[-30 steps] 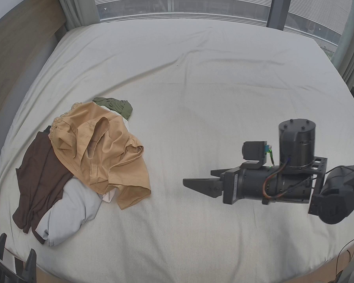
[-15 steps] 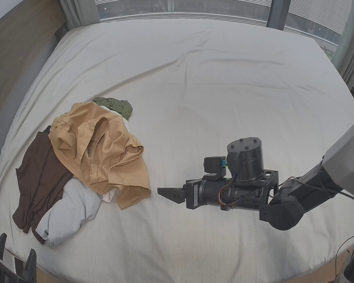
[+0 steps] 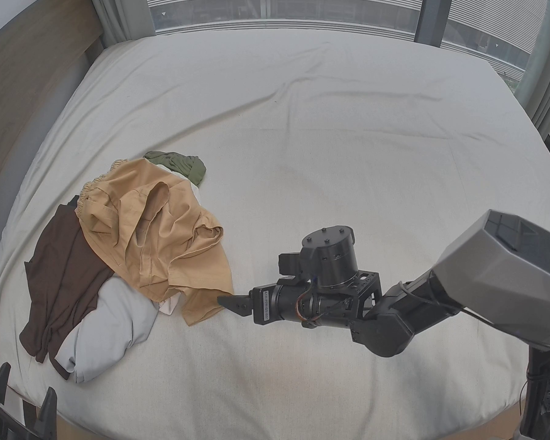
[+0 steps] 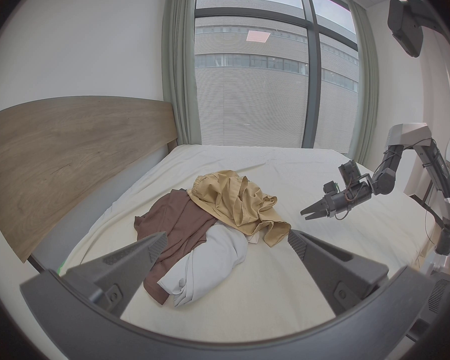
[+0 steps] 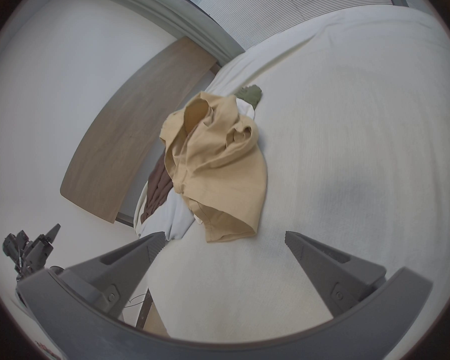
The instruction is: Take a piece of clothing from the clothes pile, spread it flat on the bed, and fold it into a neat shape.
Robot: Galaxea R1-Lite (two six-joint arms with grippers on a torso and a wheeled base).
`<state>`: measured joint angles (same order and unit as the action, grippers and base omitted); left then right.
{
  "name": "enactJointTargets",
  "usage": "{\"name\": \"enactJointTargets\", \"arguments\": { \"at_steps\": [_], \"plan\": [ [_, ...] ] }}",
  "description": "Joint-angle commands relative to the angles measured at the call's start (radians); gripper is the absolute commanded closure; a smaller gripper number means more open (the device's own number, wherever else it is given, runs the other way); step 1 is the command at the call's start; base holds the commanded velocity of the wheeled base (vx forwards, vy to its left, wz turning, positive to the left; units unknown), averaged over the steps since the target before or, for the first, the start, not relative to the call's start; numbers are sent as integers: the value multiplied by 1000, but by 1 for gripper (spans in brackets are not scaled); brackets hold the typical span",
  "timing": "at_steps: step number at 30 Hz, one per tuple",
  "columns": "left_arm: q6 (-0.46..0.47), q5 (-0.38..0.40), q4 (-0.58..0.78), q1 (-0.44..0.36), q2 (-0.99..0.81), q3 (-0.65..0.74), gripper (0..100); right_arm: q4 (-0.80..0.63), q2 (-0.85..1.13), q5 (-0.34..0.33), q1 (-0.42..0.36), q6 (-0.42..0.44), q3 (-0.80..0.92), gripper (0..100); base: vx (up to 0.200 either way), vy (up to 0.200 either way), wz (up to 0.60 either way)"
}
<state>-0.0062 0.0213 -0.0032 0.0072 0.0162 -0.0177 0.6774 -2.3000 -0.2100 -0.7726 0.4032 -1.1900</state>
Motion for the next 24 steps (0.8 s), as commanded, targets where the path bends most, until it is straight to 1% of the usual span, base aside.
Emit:
{"name": "enactJointTargets", "arguments": {
  "at_steps": [1,4,6,21,24],
  "plan": [
    [0,0,0,0,-16,18,0,-18,-73,0,-5,3,-65,0,0,0,0],
    [-1,0,0,0,-16,18,0,-47,-102,21,-5,3,-117,0,0,0,0],
    [-1,0,0,0,-16,18,0,-61,-125,24,-5,3,-149,0,0,0,0],
    [-1,0,0,0,-16,18,0,-93,-225,29,-44,6,-286,0,0,0,0],
    [-1,0,0,0,-16,18,0,-95,-254,50,-48,5,-330,0,0,0,0]
  ]
}}
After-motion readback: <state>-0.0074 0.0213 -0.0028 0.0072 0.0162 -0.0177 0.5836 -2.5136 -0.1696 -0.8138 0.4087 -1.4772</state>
